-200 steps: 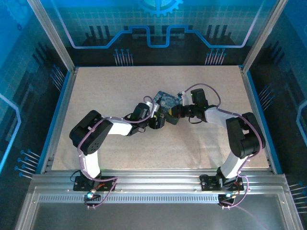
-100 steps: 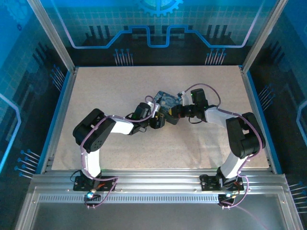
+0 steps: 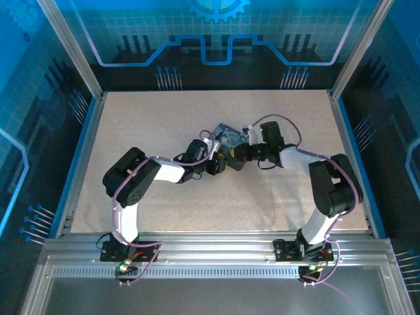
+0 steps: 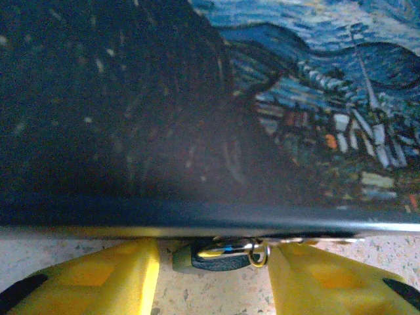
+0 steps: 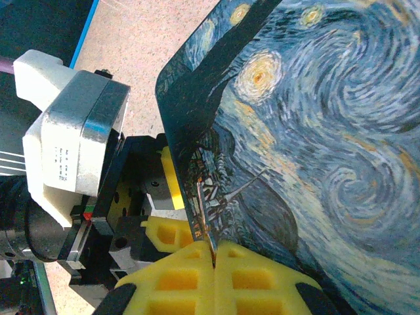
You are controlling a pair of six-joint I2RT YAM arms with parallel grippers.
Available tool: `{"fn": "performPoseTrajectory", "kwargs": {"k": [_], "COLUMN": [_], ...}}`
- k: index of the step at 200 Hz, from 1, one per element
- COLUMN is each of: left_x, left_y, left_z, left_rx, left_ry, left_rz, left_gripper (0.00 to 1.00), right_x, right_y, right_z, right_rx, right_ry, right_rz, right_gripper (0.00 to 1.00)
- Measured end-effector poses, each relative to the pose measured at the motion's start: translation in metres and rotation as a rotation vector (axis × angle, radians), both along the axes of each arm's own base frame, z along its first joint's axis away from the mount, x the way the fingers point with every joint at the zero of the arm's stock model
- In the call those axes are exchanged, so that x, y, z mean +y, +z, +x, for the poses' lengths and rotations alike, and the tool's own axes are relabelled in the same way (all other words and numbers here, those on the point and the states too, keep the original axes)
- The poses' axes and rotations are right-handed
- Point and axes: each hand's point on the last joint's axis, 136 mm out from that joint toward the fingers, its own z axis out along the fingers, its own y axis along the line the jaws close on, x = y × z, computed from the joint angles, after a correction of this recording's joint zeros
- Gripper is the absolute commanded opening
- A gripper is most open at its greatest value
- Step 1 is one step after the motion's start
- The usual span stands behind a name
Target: Unlock the padlock with the key
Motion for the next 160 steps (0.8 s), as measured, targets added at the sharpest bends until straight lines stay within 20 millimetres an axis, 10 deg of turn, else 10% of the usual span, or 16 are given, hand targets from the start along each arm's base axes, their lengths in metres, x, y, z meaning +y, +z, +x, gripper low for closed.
{"fn": "performPoseTrajectory", "kwargs": {"k": [160], "left_x": [-0.0068], "left_y": [0.0006], "left_z": [0.0003], "left_rx": [-0.006], "left_ry": [-0.004], "left_rz": [-0.006], "left_gripper": [0.21], "right_x": [0.0006], "right_y": [0.0020], "right_z": [0.0015], "right_rx": [-0.012], "right_ry": [-0.006], "right_rz": [-0.001], "right_gripper": [0.00]}}
